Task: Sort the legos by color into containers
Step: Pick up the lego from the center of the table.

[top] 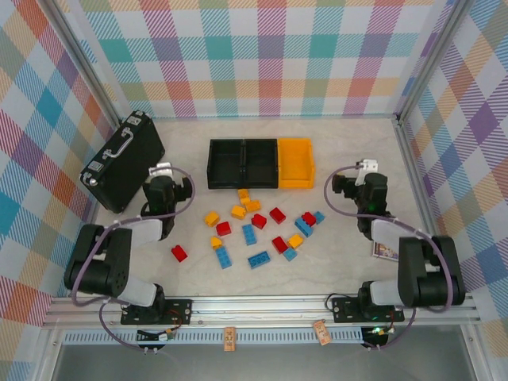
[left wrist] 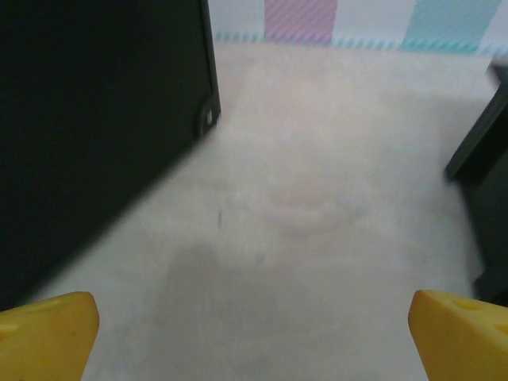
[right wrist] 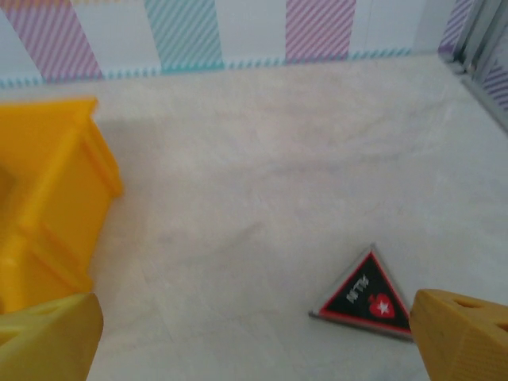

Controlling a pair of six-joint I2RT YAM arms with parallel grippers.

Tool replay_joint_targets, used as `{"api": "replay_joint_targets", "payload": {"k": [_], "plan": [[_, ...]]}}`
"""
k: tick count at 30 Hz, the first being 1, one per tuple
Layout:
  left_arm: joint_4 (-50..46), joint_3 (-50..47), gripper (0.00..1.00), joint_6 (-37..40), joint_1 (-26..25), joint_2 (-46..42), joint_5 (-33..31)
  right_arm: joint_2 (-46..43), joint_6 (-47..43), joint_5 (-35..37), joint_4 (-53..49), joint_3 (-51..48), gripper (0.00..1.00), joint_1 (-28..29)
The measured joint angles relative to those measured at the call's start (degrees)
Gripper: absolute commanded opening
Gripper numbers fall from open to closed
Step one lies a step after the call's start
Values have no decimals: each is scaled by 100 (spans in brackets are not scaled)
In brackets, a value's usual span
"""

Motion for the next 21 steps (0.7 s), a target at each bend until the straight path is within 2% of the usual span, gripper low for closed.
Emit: {"api": "replay_joint_targets", "payload": {"k": [5, 9, 11, 15, 19, 21], "plan": [[-1102, 734, 100, -470, 2, -791, 103, -693, 573, -393, -1025, 577, 99, 0], [-2203, 1257, 100, -1565, 13, -1152, 463, -898, 1585, -927, -2170, 1309, 99, 0], [-2691, 1408, 100, -2061, 24, -1248, 802, -903, 2048, -1349, -2553, 1585, 88, -7], [-3482, 1447, 82, -2758, 24, -1329, 1541, -745, 2579, -2138, -3067, 1838, 79, 59], [-4232, 1445, 64, -3112, -74, -1351, 2253, -503, 2573, -2286, -4068, 2131, 66, 516], [-4614, 1445, 60, -3158, -205, -1392, 2457, -164, 2378, -2249, -4669, 2581, 63, 852]]}}
